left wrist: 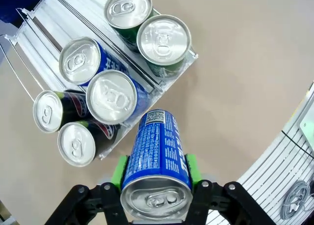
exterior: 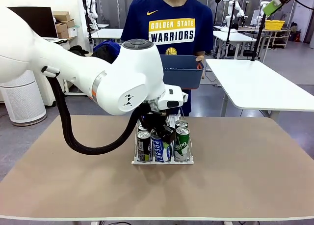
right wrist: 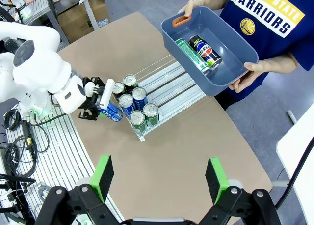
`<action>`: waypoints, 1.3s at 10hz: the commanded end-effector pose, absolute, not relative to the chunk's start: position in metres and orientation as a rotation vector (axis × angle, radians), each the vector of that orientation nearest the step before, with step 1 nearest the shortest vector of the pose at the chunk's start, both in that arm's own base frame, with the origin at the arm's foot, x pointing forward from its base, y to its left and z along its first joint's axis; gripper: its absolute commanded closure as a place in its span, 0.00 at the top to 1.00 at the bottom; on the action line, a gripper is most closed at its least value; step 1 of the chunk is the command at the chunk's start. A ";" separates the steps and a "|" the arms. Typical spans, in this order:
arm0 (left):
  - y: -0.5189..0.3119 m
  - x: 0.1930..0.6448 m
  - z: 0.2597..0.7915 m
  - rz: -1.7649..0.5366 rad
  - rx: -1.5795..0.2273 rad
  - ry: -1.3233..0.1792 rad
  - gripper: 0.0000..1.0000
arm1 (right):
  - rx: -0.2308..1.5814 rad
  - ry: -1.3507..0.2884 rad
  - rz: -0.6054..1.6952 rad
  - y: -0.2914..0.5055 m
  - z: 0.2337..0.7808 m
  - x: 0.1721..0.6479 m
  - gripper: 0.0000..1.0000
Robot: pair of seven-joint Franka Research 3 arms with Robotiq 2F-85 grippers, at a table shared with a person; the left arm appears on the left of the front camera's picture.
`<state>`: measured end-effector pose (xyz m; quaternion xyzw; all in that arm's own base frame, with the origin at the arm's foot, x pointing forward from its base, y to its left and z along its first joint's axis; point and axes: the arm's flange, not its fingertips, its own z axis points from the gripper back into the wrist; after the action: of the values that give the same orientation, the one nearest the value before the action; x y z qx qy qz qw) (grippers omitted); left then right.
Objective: Fill the beverage cans into the dispenser.
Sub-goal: Place the picked Ionic drink in the line of the Automatic Can Dispenser with the same cans.
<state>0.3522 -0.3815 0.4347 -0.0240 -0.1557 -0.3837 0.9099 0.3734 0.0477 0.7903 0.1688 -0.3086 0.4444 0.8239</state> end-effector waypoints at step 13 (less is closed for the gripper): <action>-0.387 0.422 0.416 -0.715 0.026 -0.378 0.57 | 0.360 -0.656 0.945 0.048 0.790 0.373 1.00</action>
<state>0.4050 -0.3856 0.4145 -0.0029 -0.1634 -0.3605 0.9184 0.3734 0.0477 0.7903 0.1688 -0.3086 0.4444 0.8239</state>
